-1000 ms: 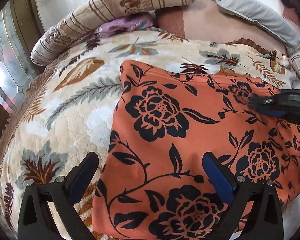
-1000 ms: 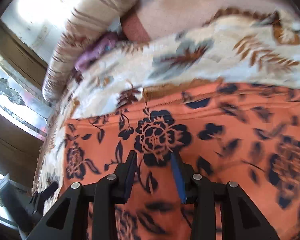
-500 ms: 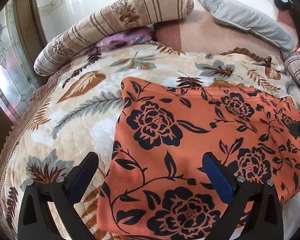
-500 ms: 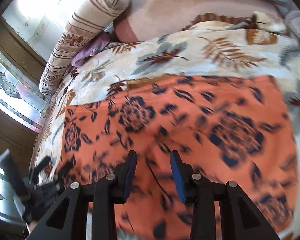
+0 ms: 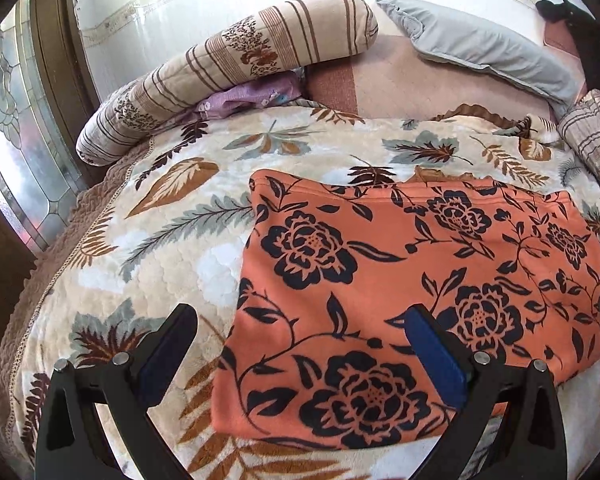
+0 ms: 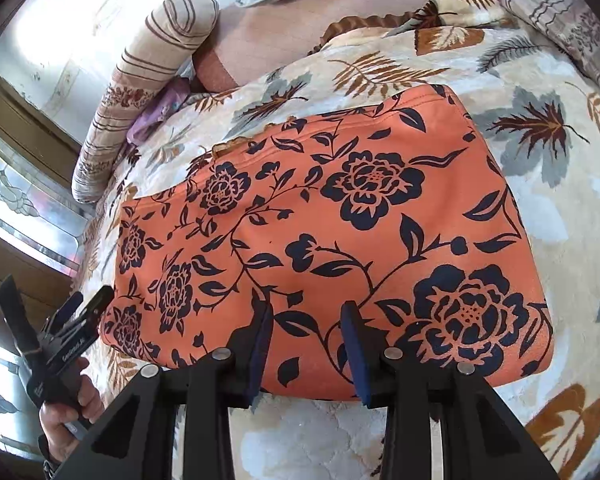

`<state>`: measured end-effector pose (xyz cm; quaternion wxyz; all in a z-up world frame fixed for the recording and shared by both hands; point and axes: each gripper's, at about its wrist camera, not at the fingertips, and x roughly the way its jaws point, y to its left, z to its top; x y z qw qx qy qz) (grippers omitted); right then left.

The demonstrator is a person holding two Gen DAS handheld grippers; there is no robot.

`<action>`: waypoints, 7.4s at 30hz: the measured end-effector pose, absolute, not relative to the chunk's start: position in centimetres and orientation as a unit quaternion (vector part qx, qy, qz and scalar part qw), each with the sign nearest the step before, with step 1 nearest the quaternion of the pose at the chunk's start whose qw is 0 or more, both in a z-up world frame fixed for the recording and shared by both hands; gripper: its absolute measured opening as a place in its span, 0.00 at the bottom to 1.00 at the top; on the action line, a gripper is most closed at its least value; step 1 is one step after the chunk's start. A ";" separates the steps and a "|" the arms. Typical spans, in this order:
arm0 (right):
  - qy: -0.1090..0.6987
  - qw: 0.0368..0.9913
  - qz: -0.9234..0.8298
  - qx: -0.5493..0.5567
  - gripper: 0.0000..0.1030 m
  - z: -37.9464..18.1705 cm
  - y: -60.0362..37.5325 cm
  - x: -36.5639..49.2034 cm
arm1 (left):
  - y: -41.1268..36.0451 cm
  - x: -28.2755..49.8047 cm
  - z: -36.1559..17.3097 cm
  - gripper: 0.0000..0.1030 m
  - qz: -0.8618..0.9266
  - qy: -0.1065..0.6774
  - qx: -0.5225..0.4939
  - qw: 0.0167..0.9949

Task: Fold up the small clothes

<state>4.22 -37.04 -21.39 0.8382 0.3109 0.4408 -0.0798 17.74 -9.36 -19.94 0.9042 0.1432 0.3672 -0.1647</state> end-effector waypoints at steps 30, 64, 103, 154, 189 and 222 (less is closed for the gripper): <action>0.374 0.804 -0.072 0.457 0.64 -22.0 -43.1 -2.6 | -9.9 17.0 -21.5 1.00 -0.164 0.435 0.121 0.877; 0.336 0.774 -0.129 0.521 0.74 -26.2 -41.3 -6.1 | -7.4 20.6 -24.9 1.00 -0.140 0.481 0.108 0.859; 0.260 0.906 -0.110 0.317 0.19 -14.4 -33.1 7.5 | 0.3 20.3 -18.9 1.00 -0.113 0.385 0.025 0.916; 0.506 0.849 -0.138 0.060 0.15 -22.3 -26.6 25.4 | -5.7 21.9 -25.0 1.00 -0.192 0.471 0.077 0.858; 0.461 0.885 -0.063 -0.008 0.15 -19.6 -18.5 30.6 | -4.1 21.5 -23.8 1.00 -0.186 0.441 0.090 0.873; 0.447 0.890 -0.072 -0.052 0.16 -23.2 -16.2 33.7 | -0.4 20.4 -22.0 1.00 -0.173 0.480 0.061 0.858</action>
